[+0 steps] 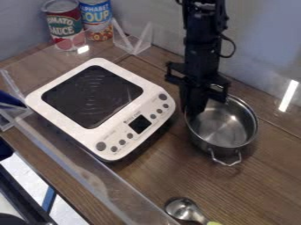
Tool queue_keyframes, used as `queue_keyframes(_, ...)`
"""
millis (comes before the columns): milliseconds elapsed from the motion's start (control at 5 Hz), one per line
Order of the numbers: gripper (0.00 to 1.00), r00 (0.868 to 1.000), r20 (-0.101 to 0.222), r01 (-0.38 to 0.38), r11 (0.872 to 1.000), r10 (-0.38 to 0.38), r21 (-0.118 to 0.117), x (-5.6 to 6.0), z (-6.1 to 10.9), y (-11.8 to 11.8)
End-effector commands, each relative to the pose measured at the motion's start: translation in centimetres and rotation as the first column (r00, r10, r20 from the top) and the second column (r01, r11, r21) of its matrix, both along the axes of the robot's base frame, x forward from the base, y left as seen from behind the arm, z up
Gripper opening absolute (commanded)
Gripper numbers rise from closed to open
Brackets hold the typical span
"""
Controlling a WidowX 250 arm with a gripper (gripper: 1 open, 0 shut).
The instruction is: Remove silver pot from the white and black stove top and place it on the table
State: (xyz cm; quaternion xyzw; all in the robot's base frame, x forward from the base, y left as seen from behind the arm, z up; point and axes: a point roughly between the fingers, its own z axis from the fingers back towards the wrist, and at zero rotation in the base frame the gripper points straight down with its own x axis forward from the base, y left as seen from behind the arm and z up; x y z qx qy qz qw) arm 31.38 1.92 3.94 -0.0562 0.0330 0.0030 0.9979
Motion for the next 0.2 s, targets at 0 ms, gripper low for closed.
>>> queue_keyframes(0, 0.00, 0.996, 0.084, -0.027, 1.000, 0.026, 0.009, 0.83, 2.66, 0.66)
